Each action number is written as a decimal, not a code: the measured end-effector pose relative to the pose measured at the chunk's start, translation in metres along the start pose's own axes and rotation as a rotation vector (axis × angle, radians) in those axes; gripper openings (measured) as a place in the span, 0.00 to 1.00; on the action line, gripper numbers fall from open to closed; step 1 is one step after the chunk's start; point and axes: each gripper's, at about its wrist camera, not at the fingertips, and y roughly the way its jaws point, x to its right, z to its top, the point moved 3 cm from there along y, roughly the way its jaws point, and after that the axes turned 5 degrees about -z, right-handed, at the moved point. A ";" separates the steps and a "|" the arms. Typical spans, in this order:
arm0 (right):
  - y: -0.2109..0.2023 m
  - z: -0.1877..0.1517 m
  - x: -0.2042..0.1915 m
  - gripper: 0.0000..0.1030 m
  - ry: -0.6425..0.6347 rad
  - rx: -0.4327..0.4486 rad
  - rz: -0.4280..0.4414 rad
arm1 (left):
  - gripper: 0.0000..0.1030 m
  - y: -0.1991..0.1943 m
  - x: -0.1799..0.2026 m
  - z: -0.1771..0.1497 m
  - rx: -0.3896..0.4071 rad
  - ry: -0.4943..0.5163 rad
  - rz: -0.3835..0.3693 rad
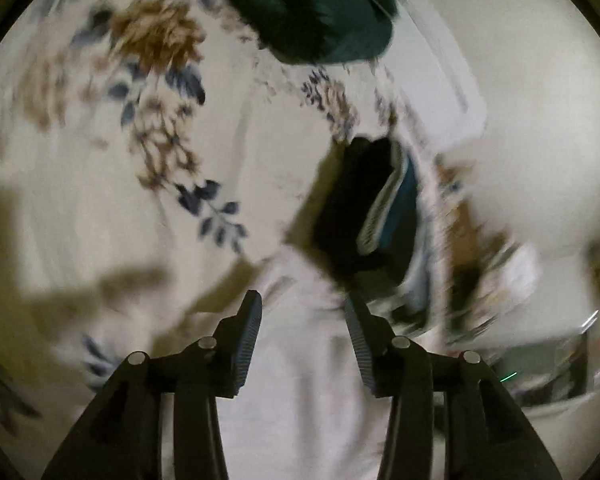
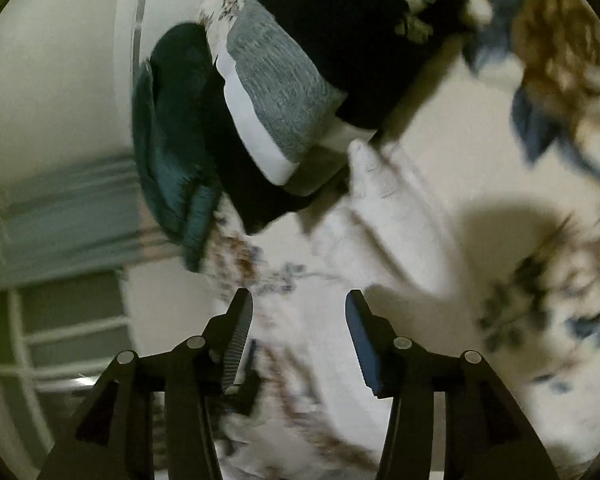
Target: Fold small clothes
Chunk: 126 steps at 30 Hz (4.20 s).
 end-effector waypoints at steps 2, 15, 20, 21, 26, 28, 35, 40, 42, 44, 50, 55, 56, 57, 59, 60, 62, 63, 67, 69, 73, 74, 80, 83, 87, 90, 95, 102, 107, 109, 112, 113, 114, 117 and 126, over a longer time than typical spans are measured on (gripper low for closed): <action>0.000 -0.003 -0.002 0.54 -0.101 -0.006 -0.099 | 0.39 0.015 0.006 -0.008 -0.050 0.099 0.080; 0.039 -0.004 -0.019 0.10 -0.365 0.012 -0.355 | 0.02 0.072 0.022 -0.017 -0.139 0.401 0.303; 0.024 0.001 -0.031 0.07 -0.376 0.065 -0.373 | 0.02 0.031 0.012 0.008 -0.067 0.292 0.228; 0.021 0.002 -0.033 0.07 -0.377 0.072 -0.370 | 0.00 0.029 0.009 0.013 -0.065 0.272 0.221; 0.032 0.023 -0.038 0.07 -0.377 0.085 -0.420 | 0.00 0.048 -0.017 0.033 -0.093 0.216 0.235; 0.047 0.034 -0.027 0.07 -0.356 0.050 -0.467 | 0.00 0.055 -0.022 0.034 -0.123 0.189 0.190; 0.057 0.040 -0.001 0.30 -0.294 -0.047 -0.460 | 0.44 0.091 -0.002 0.006 -0.276 0.232 0.143; 0.050 0.038 0.002 0.37 -0.273 -0.038 -0.426 | 0.39 0.122 0.015 -0.010 -0.314 0.381 0.231; 0.054 0.035 -0.001 0.37 -0.295 -0.039 -0.434 | 0.08 0.127 0.018 -0.013 -0.303 0.443 0.287; 0.058 0.031 -0.007 0.37 -0.321 -0.030 -0.447 | 0.07 0.118 0.018 -0.009 -0.257 0.447 0.294; 0.047 0.023 -0.021 0.07 -0.381 0.037 -0.435 | 0.06 0.061 0.013 0.014 -0.115 0.325 0.235; 0.044 0.021 -0.042 0.05 -0.437 0.080 -0.469 | 0.07 0.071 0.004 0.019 -0.130 0.283 0.243; 0.046 0.025 -0.043 0.05 -0.437 0.083 -0.485 | 0.07 0.079 -0.004 0.020 -0.151 0.271 0.254; 0.050 0.030 -0.042 0.04 -0.430 0.083 -0.501 | 0.07 0.088 -0.010 0.021 -0.171 0.258 0.258; 0.060 0.040 -0.037 0.04 -0.436 0.077 -0.563 | 0.07 0.102 -0.023 0.020 -0.209 0.224 0.264; 0.068 0.044 -0.032 0.04 -0.440 0.060 -0.602 | 0.07 0.108 -0.030 0.018 -0.232 0.205 0.263; 0.078 0.045 -0.025 0.04 -0.447 0.017 -0.630 | 0.11 0.109 -0.032 0.014 -0.256 0.191 0.238; 0.079 0.044 -0.024 0.04 -0.459 0.011 -0.635 | 0.12 0.105 -0.031 0.012 -0.258 0.178 0.209; 0.065 0.038 -0.016 0.13 -0.410 -0.061 -0.550 | 0.22 0.073 -0.029 0.005 -0.253 0.111 0.116; 0.043 0.033 -0.005 0.35 -0.352 -0.078 -0.466 | 0.24 0.045 -0.034 -0.007 -0.219 0.078 0.075; 0.010 0.004 0.027 0.42 -0.244 -0.098 -0.355 | 0.38 0.016 -0.042 -0.043 -0.229 0.032 0.031; 0.008 -0.007 0.038 0.42 -0.204 -0.124 -0.323 | 0.39 0.015 -0.043 -0.055 -0.247 0.029 0.027; 0.023 -0.064 0.079 0.41 -0.105 -0.213 -0.224 | 0.06 0.022 -0.035 -0.095 -0.247 0.094 0.084; 0.025 -0.076 0.077 0.14 -0.120 -0.136 -0.257 | 0.05 0.012 -0.029 -0.091 -0.199 0.114 0.099; 0.008 -0.073 0.065 0.06 -0.151 -0.065 -0.327 | 0.05 0.005 -0.047 -0.085 -0.187 0.101 0.161; 0.018 -0.064 0.073 0.06 -0.132 -0.080 -0.413 | 0.05 0.008 -0.059 -0.093 -0.235 0.051 0.122; 0.029 -0.062 0.047 0.11 -0.290 -0.158 -0.463 | 0.27 0.002 -0.032 -0.082 -0.242 0.113 0.158; 0.040 -0.014 0.005 0.31 -0.385 -0.072 -0.468 | 0.42 0.054 0.002 -0.033 -0.183 0.262 0.200; 0.065 0.019 -0.020 0.31 -0.434 -0.048 -0.479 | 0.05 0.102 0.013 -0.011 -0.205 0.428 0.307; 0.077 0.024 -0.026 0.30 -0.441 -0.049 -0.496 | 0.05 0.113 0.017 -0.012 -0.223 0.509 0.365; 0.079 0.023 -0.034 0.08 -0.459 -0.015 -0.495 | 0.04 0.100 0.022 -0.012 -0.182 0.537 0.351; 0.075 0.024 -0.038 0.07 -0.465 0.009 -0.484 | 0.04 0.091 0.022 -0.009 -0.165 0.512 0.335; 0.070 0.022 -0.039 0.06 -0.470 0.027 -0.483 | 0.04 0.077 0.021 -0.003 -0.131 0.473 0.311; 0.056 0.018 -0.049 0.05 -0.479 0.073 -0.462 | 0.04 0.052 0.017 0.014 -0.081 0.392 0.269; 0.083 0.059 -0.031 0.04 -0.398 0.053 -0.551 | 0.05 0.105 -0.035 0.031 -0.222 0.238 0.275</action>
